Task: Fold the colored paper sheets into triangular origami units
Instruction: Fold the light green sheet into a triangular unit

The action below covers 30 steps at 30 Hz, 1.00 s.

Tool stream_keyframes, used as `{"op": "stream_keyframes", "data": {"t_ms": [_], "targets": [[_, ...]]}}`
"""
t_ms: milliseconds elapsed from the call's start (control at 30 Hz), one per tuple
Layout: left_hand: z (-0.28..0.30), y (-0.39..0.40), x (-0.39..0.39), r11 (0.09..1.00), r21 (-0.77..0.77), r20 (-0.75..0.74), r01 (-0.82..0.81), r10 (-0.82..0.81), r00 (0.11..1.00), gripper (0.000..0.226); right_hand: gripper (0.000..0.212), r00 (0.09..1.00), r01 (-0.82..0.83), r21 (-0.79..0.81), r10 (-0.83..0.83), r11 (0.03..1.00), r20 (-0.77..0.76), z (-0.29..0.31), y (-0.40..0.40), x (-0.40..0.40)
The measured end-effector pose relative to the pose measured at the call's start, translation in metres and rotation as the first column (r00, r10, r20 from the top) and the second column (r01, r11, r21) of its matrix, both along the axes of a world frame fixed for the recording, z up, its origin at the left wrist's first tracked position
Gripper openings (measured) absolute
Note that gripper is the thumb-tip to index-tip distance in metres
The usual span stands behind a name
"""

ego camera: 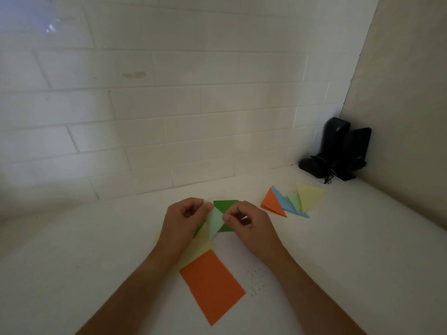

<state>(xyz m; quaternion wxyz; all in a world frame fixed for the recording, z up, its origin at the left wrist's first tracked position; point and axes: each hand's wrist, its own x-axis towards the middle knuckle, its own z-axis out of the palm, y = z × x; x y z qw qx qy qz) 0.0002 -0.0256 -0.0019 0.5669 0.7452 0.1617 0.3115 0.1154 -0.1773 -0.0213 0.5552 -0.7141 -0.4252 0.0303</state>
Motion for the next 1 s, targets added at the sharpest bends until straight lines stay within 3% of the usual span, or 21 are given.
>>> {"op": "stream_keyframes", "data": {"t_ms": [200, 700, 1000], "targets": [[0.001, -0.002, 0.0, 0.998, -0.041, 0.033, 0.048, -0.046, 0.998, 0.011, 0.006, 0.999, -0.036, -0.051, 0.036, 0.998, -0.007, 0.0, 0.0, -0.002], [-0.009, -0.003, 0.003, 0.938, 0.331, -0.069, 0.098, -0.079, 0.994, 0.008, 0.014, 0.997, -0.076, 0.052, 0.077, 0.996, -0.021, 0.008, -0.003, -0.004], [-0.007, -0.005, 0.002, 0.937, 0.342, -0.078, 0.073, -0.049, 0.996, 0.013, 0.016, 0.998, -0.062, 0.027, 0.063, 0.998, -0.029, 0.006, -0.002, -0.004]]}}
